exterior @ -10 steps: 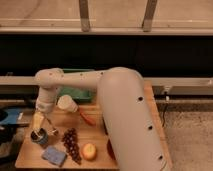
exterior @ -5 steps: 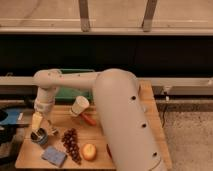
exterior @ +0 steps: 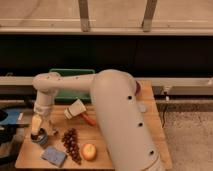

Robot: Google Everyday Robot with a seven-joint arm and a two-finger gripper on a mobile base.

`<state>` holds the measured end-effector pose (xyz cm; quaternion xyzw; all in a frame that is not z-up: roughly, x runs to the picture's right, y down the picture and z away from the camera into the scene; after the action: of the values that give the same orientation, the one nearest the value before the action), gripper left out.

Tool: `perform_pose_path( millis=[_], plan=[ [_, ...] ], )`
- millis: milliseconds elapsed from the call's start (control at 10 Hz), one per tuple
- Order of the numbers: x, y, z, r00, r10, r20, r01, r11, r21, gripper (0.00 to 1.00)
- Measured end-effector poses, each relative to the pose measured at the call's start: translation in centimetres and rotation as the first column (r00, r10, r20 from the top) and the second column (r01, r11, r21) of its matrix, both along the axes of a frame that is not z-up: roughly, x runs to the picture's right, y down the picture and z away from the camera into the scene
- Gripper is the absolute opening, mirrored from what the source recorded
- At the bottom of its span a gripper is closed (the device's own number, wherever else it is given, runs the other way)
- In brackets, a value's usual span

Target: Stack cups into tray

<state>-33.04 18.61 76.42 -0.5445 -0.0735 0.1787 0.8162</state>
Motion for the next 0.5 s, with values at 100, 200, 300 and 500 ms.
perform_pose_path(
  millis=[100, 200, 300, 500],
  plan=[
    [-0.2, 0.6, 0.6, 1.000, -0.008, -0.016, 0.008, 0.9999, 0.008, 0.68],
    [-0.2, 1.1, 1.1, 0.999, -0.014, -0.031, 0.014, 0.9998, 0.016, 0.68],
    [0.1, 1.5, 1.8, 0.998, -0.016, -0.054, 0.017, 0.9997, 0.019, 0.68],
    [0.3, 2.1, 2.4, 0.997, -0.015, -0.072, 0.016, 0.9998, 0.014, 0.58]
  ],
)
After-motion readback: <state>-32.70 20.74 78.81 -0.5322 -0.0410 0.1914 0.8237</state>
